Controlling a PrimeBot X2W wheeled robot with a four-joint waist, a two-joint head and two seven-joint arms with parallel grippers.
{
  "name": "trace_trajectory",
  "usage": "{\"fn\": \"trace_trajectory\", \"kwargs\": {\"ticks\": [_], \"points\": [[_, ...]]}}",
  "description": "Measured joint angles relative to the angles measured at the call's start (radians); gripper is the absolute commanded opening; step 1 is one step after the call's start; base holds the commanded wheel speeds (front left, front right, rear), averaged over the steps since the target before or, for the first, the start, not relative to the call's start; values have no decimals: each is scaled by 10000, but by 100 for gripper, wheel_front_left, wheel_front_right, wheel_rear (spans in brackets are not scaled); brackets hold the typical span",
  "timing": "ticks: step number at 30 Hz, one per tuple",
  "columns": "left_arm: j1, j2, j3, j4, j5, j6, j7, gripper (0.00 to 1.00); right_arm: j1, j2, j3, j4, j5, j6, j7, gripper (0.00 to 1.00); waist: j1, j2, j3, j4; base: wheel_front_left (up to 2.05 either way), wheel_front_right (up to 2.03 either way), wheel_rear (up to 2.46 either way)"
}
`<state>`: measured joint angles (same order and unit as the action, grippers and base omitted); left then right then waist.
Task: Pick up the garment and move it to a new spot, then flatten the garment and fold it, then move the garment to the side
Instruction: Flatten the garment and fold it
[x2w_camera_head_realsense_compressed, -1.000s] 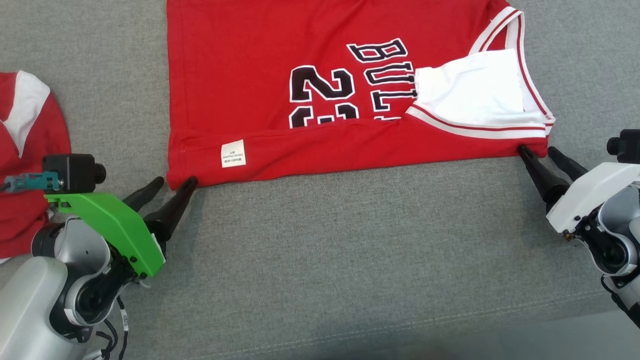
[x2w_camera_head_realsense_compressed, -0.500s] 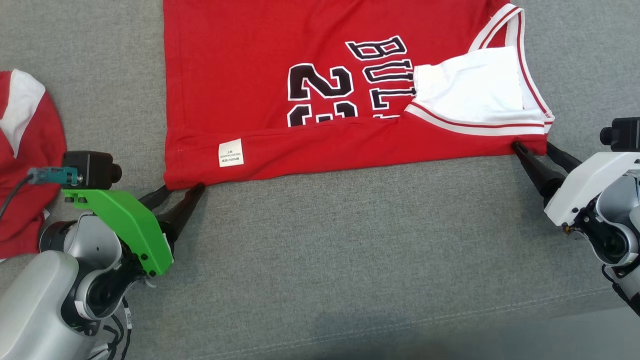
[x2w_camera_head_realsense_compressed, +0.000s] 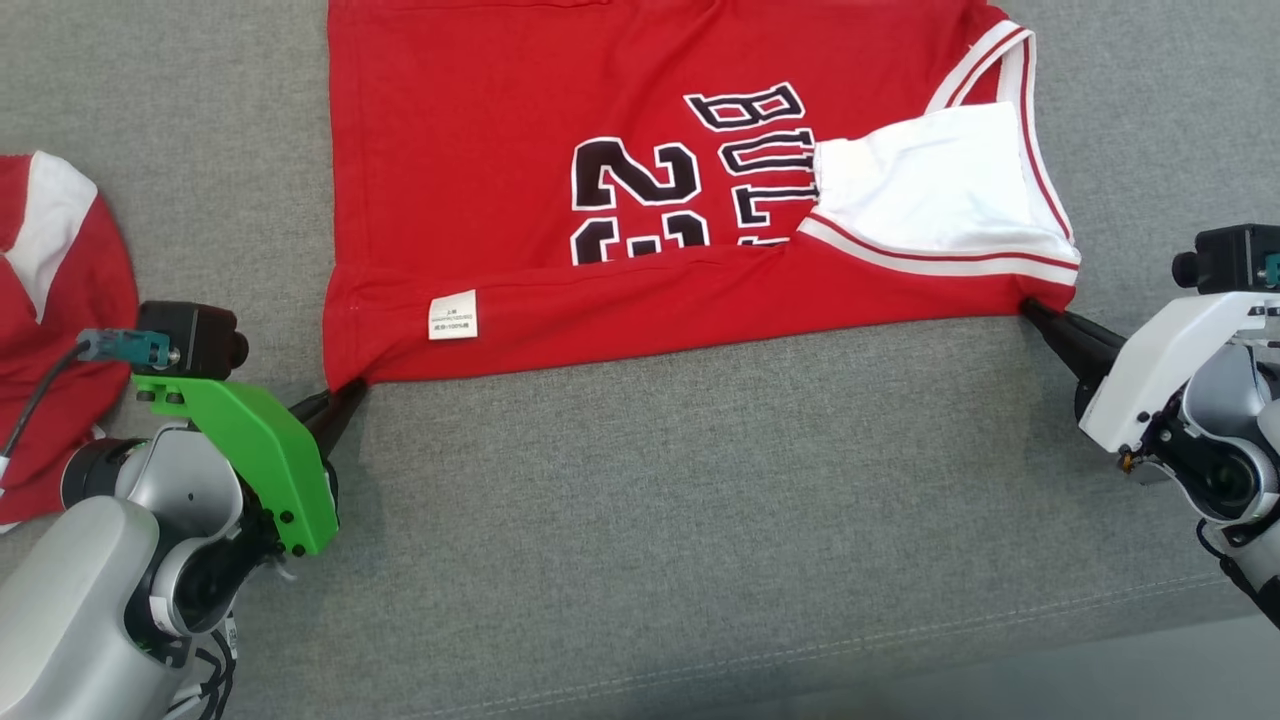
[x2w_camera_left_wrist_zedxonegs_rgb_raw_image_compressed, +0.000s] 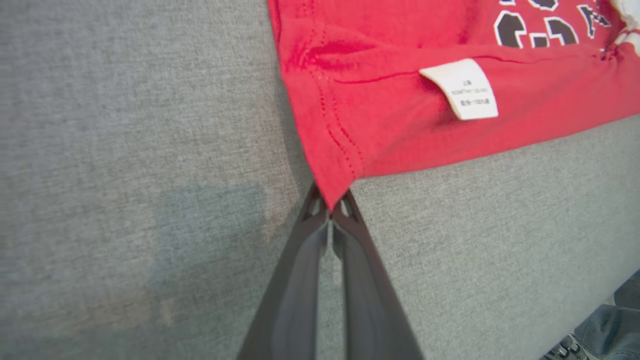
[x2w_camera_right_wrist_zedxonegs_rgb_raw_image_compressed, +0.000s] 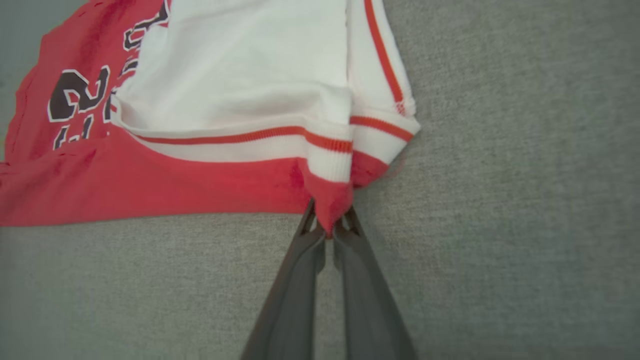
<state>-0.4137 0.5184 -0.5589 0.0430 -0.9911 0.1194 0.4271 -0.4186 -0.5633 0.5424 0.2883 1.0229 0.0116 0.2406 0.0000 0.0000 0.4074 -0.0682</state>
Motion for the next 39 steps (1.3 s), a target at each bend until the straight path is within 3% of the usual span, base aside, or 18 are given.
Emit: {"fn": "trace_trajectory", "kwargs": {"ticks": [9, 21, 28, 39], "points": [[632, 121, 213, -337, -522, 0, 31, 0, 698, -803, -360, -299, 798, 127, 719, 0, 0, 0, -463, 73, 0, 0, 0], [2386, 295, 594, -1488, -1156, 0, -115, 0, 2654, -1682, -909, -1009, 2000, -236, 1400, 0, 0, 0, -953, 146, 0, 0, 0], [3902, -136, 579, -1864, -1421, 0, -410, 0, 3601, -2077, -1298, -1471, 2399, -502, 1386, 0, 0, 0, -967, 176, 0, 0, 0], [4370, -295, 811, -1944, -1246, 0, -859, 0, 4289, -2301, -1346, -2096, 2581, -679, 1375, 0, 0, 0, -852, 234, 0, 0, 0]]}}
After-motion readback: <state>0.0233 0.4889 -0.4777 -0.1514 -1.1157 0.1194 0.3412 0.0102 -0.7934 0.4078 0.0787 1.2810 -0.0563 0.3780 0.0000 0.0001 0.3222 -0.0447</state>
